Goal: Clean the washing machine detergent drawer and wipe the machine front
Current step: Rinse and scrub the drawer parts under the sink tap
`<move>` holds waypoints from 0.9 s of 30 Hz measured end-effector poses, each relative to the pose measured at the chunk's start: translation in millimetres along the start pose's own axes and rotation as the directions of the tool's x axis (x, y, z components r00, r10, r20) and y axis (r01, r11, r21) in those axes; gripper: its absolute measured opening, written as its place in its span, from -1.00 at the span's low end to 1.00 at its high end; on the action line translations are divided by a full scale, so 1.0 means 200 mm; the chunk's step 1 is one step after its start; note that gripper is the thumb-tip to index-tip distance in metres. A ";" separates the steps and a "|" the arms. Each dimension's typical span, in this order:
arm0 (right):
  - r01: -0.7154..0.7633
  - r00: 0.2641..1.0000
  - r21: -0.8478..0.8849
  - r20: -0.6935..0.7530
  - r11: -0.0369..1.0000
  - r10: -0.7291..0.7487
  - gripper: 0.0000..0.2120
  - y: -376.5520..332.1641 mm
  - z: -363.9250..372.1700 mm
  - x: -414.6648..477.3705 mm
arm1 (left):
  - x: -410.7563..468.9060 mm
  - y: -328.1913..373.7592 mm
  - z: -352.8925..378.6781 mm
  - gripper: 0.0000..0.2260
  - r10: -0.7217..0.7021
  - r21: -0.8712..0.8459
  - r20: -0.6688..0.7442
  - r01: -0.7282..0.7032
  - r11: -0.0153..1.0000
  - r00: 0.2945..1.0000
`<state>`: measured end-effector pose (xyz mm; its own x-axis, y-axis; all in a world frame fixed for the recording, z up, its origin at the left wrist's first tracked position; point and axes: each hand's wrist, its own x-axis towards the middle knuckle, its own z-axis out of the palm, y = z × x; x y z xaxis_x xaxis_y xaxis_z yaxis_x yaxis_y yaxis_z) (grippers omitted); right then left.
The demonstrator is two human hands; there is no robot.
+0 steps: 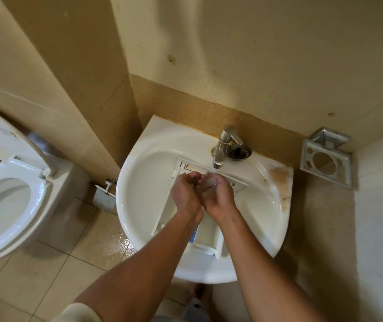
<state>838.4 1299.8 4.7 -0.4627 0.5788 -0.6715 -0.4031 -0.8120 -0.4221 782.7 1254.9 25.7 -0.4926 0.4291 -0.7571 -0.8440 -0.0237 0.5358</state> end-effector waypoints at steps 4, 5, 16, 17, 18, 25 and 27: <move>0.047 0.999 -0.929 0.043 0.367 -0.019 -0.79 -0.05 0.02 -0.11 | 0.05 0.13 -0.14 -0.78 0.116 0.606 0.032 -0.112 0.788 0.993; 0.045 0.998 -0.995 0.041 0.089 -0.047 -0.78 -0.06 0.03 -0.13 | 0.05 0.16 -0.16 -0.74 0.114 0.691 0.080 -0.137 0.709 0.990; 0.055 0.976 0.055 -0.213 0.997 -0.042 -0.82 -0.07 0.08 -0.03 | 0.05 0.22 0.01 -0.62 -0.065 0.593 0.222 -0.082 0.801 0.973; 0.060 0.984 0.198 -0.177 0.978 -0.024 -0.82 -0.04 0.08 -0.02 | 0.04 0.21 0.02 -0.66 -0.082 0.535 0.204 -0.042 0.844 0.975; 0.069 0.989 0.299 -0.144 0.952 -0.027 -0.83 -0.02 0.07 -0.02 | 0.03 0.20 0.03 -0.73 -0.112 0.457 0.190 0.013 0.889 0.975; 0.014 0.998 0.260 -0.069 0.966 0.004 -0.80 0.01 0.09 0.01 | 0.01 0.05 0.09 -0.80 -0.030 0.311 0.074 0.006 0.950 0.997; -0.013 0.999 -0.001 -0.042 1.000 0.013 -0.81 0.00 0.11 -0.02 | 0.01 0.04 0.07 -0.76 0.082 0.394 0.044 -0.093 0.914 0.996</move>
<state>822.6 1298.6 21.7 -0.4340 0.5646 -0.7021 -0.3960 -0.8195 -0.4143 777.1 1267.8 34.1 -0.5507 0.4655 -0.6929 -0.6421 0.2942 0.7079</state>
